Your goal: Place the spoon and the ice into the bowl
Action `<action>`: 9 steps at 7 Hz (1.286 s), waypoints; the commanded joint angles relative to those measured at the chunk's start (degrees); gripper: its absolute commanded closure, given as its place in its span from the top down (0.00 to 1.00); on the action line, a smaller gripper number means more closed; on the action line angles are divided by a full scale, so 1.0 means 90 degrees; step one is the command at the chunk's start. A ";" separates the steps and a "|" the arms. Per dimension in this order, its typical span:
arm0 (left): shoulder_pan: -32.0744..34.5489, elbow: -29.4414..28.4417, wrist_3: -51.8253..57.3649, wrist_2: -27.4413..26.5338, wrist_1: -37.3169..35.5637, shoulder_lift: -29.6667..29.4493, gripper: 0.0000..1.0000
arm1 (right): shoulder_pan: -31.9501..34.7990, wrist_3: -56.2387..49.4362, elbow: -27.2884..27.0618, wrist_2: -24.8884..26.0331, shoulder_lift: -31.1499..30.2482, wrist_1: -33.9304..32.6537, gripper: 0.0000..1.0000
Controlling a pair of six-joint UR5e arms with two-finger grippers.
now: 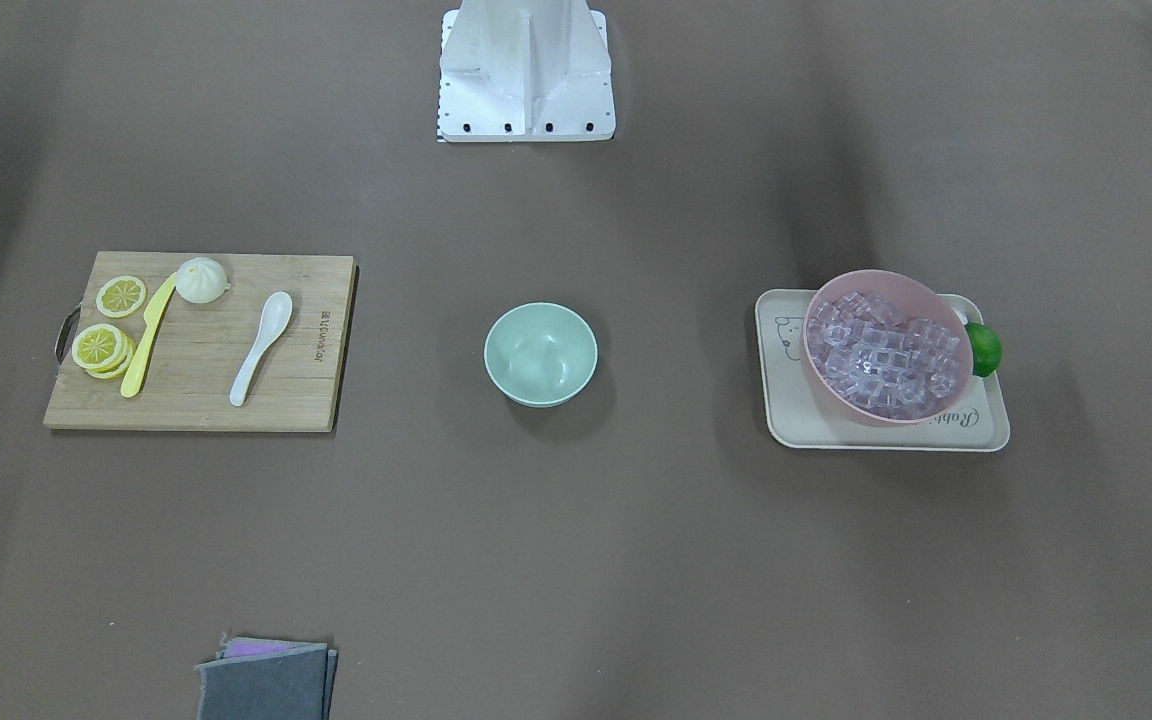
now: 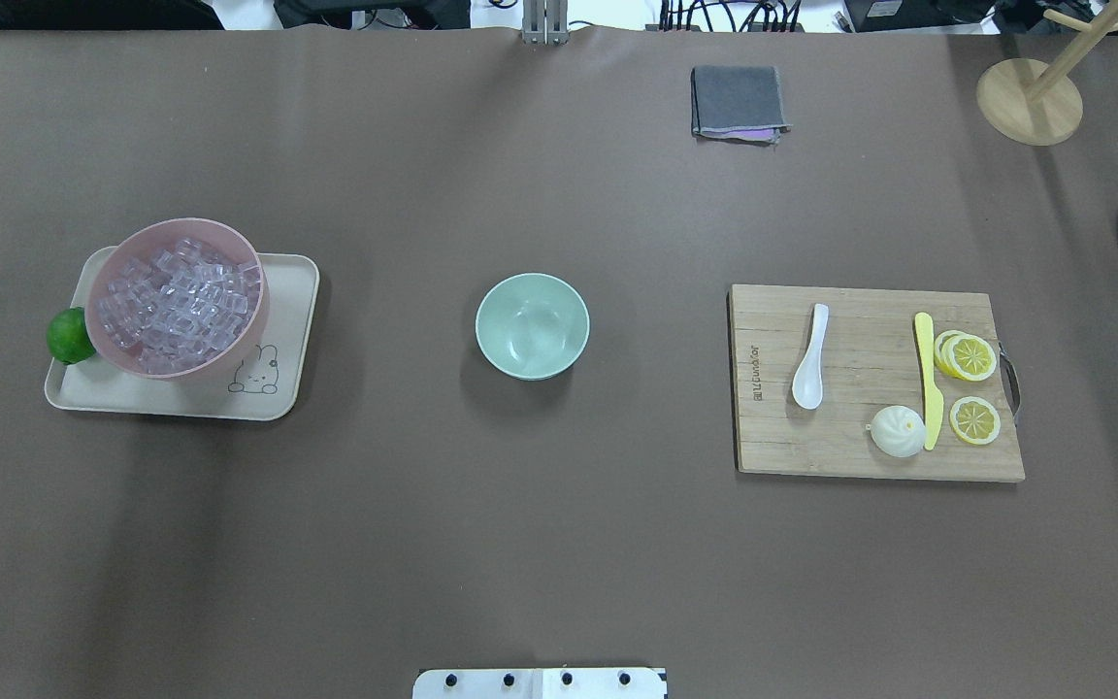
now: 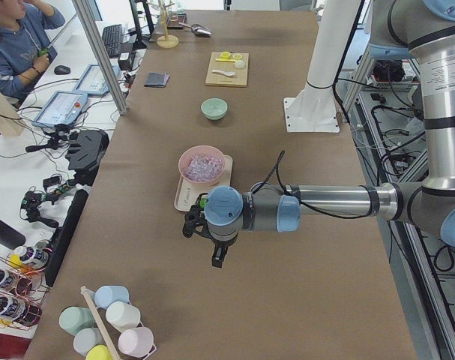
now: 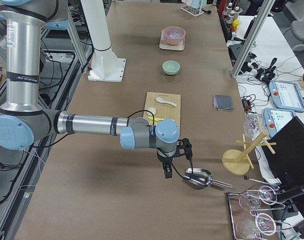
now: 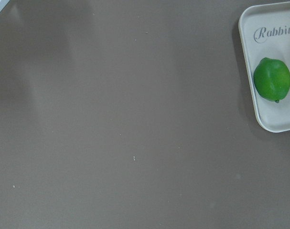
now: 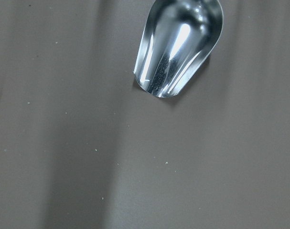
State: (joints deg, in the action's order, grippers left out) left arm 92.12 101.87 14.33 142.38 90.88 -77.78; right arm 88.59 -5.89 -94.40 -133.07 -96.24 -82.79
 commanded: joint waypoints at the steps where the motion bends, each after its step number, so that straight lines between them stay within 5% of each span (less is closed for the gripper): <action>1: -0.0001 -0.0039 0.0010 -0.0010 0.0000 0.0000 0.98 | 0.0000 -0.0009 -0.0019 -0.0010 0.0000 0.0000 1.00; 8: -0.0001 -0.0137 0.0000 -0.0127 -0.0020 -0.0020 0.98 | 0.0000 0.0020 0.0068 -0.0078 0.0107 0.0176 1.00; 9: -0.0001 -0.0089 -0.0010 -0.0504 -0.0020 -0.0029 0.98 | 0.0000 0.0010 0.0030 -0.0107 0.0098 0.0205 1.00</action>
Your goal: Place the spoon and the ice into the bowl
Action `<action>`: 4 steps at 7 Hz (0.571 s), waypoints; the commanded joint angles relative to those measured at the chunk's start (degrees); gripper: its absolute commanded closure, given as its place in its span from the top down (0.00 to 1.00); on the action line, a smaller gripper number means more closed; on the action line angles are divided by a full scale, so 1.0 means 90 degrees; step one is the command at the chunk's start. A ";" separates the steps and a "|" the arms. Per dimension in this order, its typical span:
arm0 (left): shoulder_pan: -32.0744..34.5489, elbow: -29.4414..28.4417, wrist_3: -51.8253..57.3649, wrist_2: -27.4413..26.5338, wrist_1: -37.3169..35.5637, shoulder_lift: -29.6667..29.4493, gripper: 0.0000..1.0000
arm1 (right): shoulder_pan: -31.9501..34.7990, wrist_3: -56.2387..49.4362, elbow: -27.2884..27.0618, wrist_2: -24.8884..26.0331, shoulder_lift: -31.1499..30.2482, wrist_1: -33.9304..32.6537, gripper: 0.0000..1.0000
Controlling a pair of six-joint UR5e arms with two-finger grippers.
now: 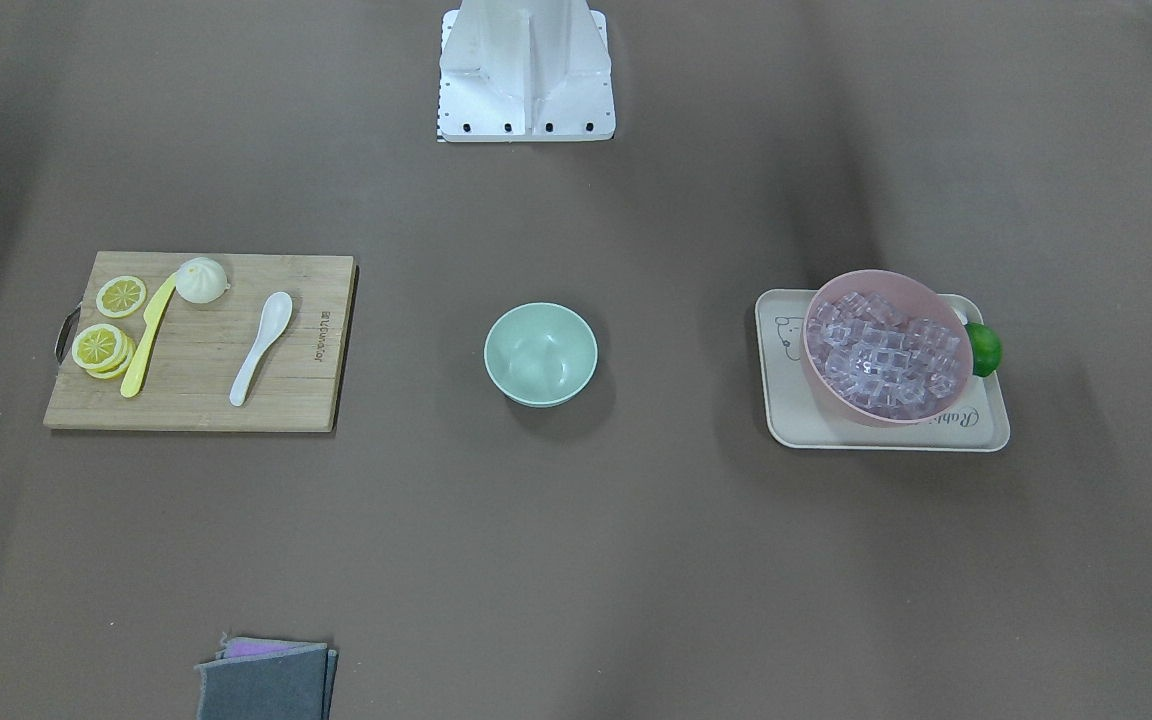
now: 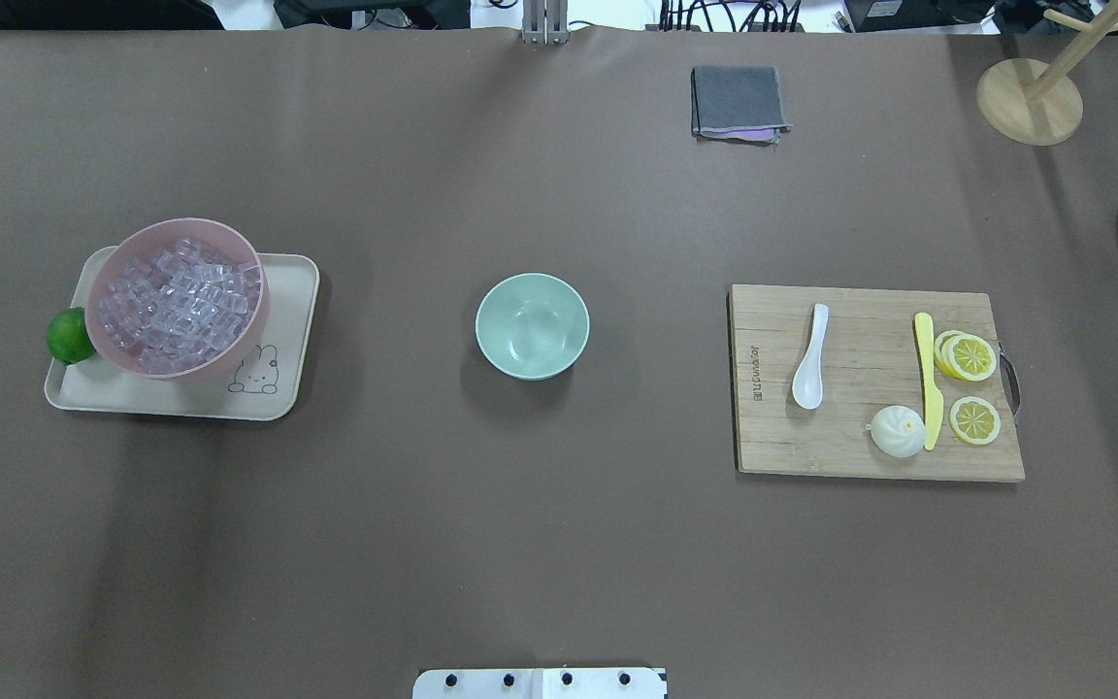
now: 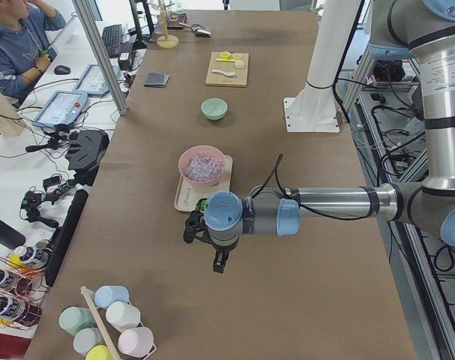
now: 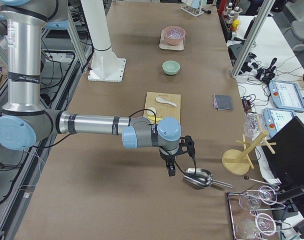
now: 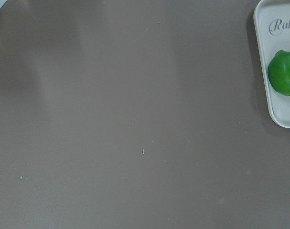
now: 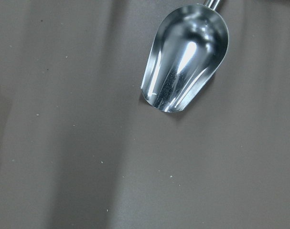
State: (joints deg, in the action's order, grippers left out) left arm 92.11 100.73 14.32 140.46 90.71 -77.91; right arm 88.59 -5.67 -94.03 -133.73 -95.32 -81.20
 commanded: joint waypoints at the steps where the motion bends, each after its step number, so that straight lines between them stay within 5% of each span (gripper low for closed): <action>1: 0.0000 0.0038 -0.0009 -0.0488 -0.0011 -0.0025 0.98 | 0.0000 0.0015 -0.0001 -0.0024 0.0034 0.0028 1.00; 4: 0.0000 0.0038 -0.0029 -0.0519 -0.0070 -0.0006 0.98 | 0.0000 0.0034 0.0028 0.0064 0.0201 -0.0051 1.00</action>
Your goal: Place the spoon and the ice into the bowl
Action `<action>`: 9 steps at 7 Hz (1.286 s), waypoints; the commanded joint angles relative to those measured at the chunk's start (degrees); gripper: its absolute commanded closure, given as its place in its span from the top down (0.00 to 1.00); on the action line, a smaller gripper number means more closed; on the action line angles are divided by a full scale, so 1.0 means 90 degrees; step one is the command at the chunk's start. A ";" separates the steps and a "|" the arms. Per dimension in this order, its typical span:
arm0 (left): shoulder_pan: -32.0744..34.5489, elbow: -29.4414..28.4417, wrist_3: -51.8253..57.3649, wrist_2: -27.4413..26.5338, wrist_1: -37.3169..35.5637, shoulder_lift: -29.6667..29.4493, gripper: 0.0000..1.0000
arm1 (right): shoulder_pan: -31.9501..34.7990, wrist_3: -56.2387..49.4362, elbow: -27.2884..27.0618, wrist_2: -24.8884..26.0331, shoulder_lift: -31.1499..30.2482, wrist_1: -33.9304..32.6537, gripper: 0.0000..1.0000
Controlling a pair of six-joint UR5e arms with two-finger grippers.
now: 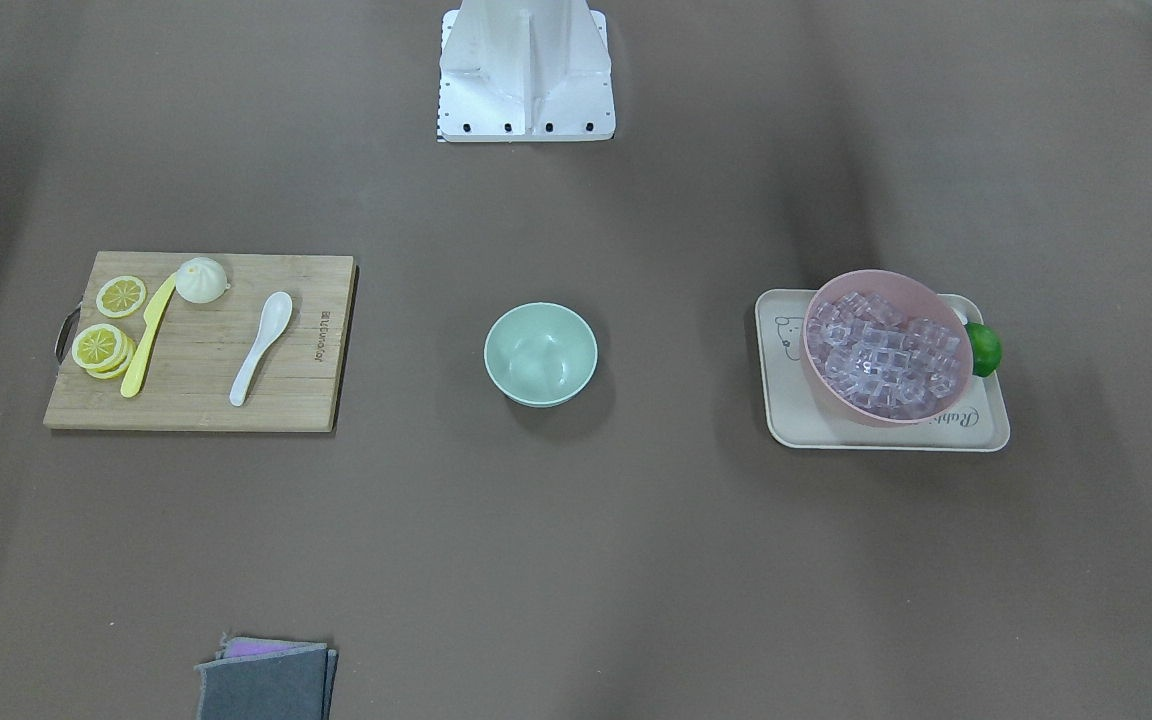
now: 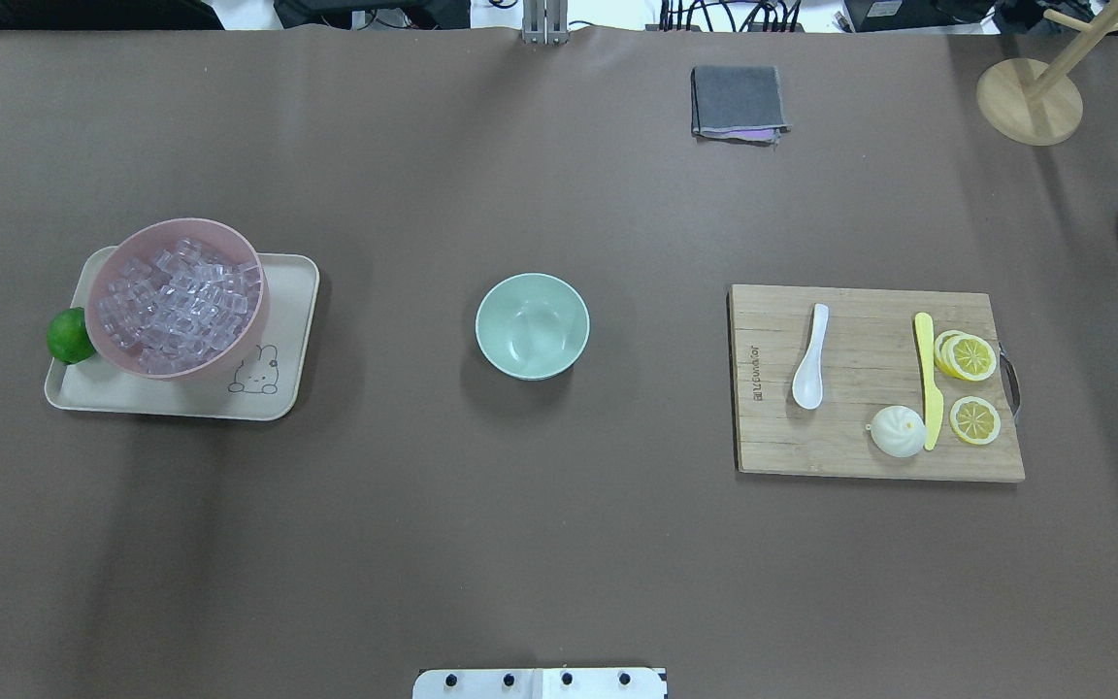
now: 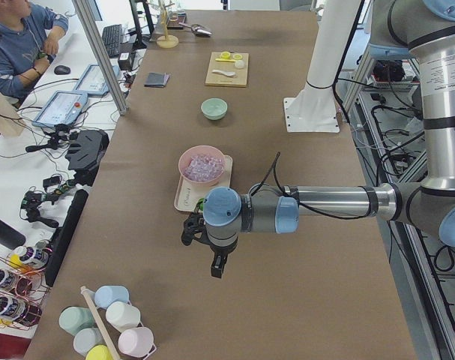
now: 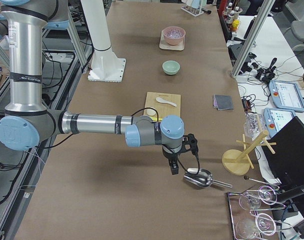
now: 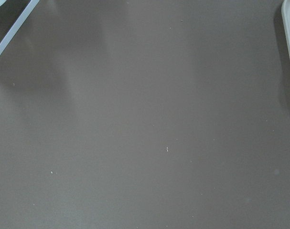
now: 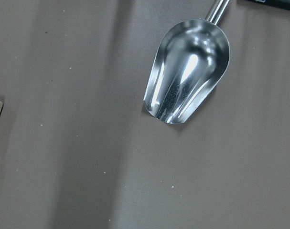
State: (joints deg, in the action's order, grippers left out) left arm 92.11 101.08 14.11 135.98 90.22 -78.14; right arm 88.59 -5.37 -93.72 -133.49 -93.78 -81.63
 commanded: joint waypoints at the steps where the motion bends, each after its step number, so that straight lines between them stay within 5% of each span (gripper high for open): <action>1: 0.0000 -0.0011 0.0005 -0.0021 -0.0025 0.0030 0.98 | 0.0010 -0.0008 -0.0055 0.0008 -0.0010 0.0017 1.00; 9: 0.0000 -0.0011 0.0005 0.0047 0.0063 0.0011 0.98 | 0.0078 0.0002 0.0042 -0.0372 -0.0127 0.0066 1.00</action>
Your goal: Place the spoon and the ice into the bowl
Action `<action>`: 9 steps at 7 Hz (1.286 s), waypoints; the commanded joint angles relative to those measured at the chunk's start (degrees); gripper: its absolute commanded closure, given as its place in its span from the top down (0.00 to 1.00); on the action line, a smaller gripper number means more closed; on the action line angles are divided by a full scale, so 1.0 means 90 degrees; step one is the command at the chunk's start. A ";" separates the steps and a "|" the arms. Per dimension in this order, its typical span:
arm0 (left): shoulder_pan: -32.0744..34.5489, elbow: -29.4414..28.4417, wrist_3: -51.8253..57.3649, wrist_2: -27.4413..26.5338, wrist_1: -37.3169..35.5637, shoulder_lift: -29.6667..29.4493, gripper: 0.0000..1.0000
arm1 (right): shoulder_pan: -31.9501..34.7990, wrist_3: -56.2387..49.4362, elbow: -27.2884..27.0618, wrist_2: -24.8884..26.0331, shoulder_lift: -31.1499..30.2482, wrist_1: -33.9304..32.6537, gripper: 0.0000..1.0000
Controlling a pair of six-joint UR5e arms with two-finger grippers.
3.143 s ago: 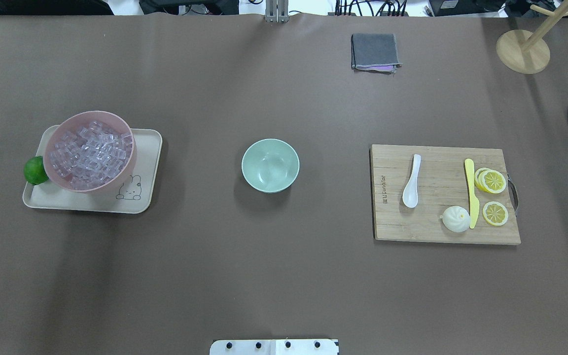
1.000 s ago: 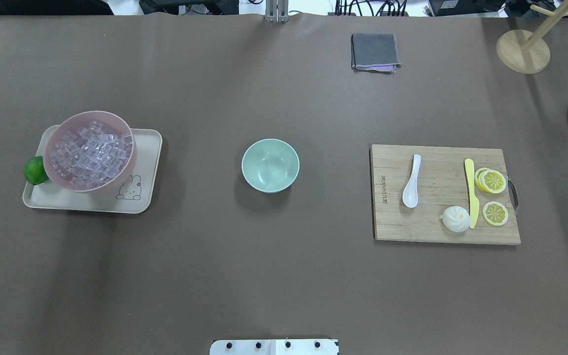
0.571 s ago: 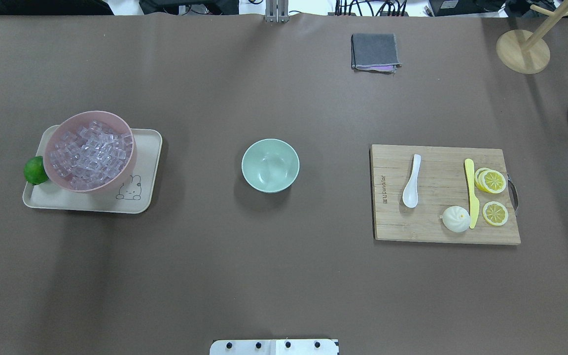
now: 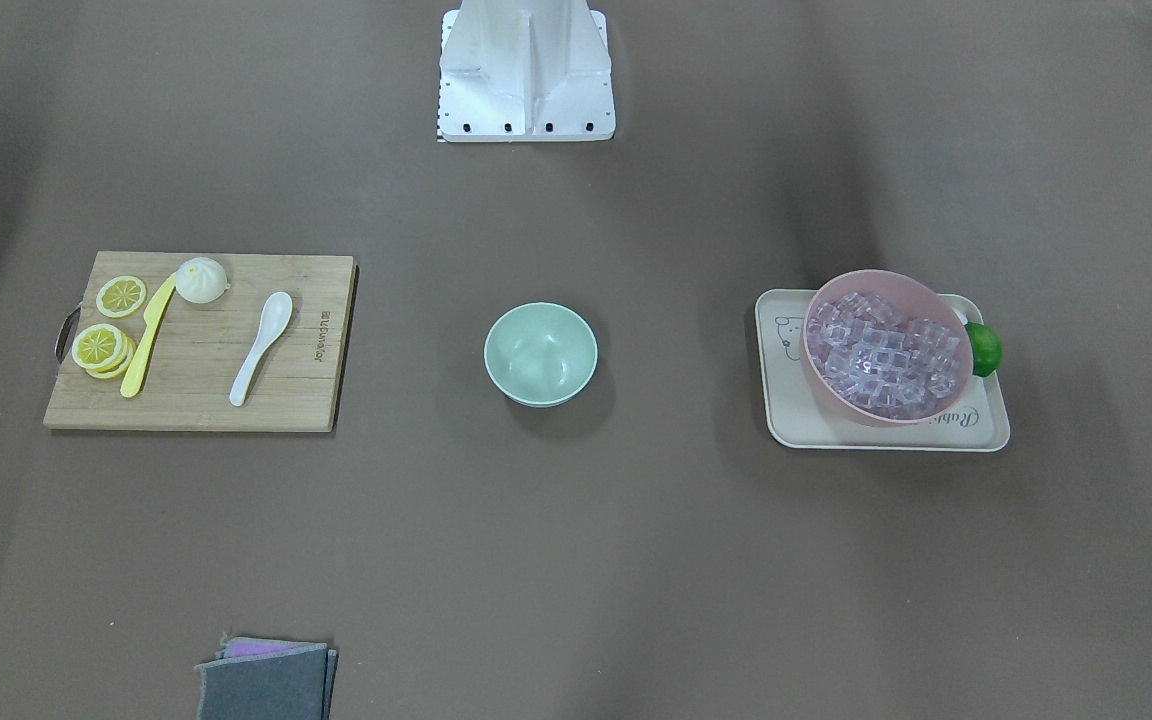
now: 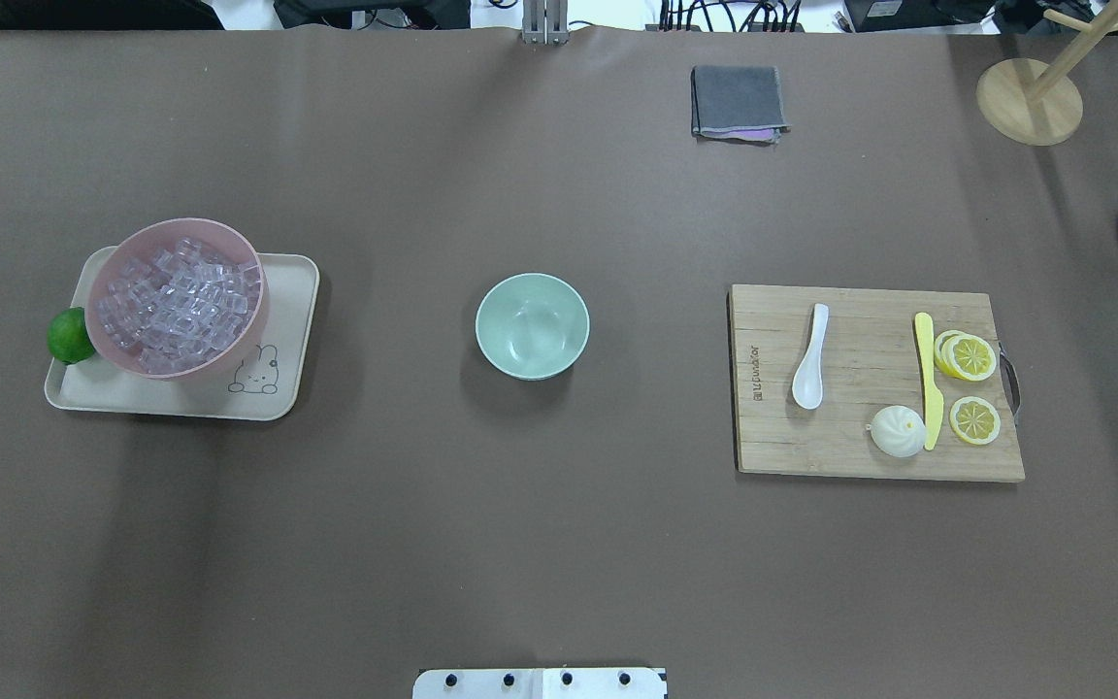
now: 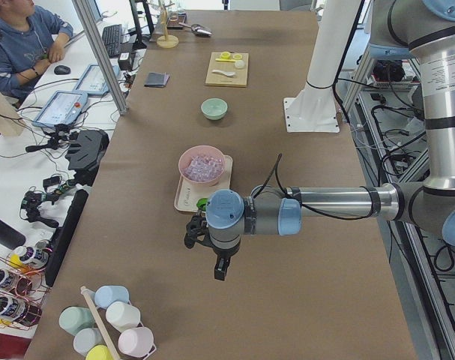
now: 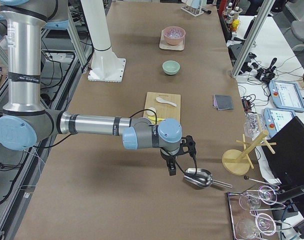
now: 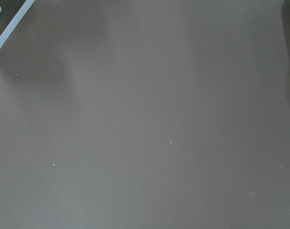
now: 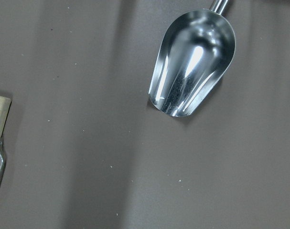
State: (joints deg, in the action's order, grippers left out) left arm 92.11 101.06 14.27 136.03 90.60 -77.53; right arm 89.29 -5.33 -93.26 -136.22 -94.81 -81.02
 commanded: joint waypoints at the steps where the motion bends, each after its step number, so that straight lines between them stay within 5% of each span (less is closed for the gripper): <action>1: 0.0000 -0.0018 0.0035 0.0052 0.0098 -0.0077 0.98 | 0.0001 0.0006 -0.0008 -0.0214 -0.0012 0.0008 1.00; 4: 0.0000 0.0214 -0.0071 0.0615 0.0565 -0.0146 0.98 | -0.0067 0.0016 -0.0251 -0.0419 0.0085 0.0018 1.00; 6: -0.0213 0.0770 -0.1880 0.0560 0.0694 -0.0349 0.98 | -0.0407 0.0210 -0.0670 -0.0577 0.0085 0.0018 1.00; 9: -0.0867 0.1094 -0.3165 0.0434 0.0695 -0.0780 0.98 | -0.1393 0.2402 -0.1307 -0.0411 0.0269 0.0027 1.00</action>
State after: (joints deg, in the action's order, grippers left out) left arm 86.70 109.79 -9.85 140.61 96.82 -83.14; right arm 79.92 8.62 -103.68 -140.30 -93.60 -80.78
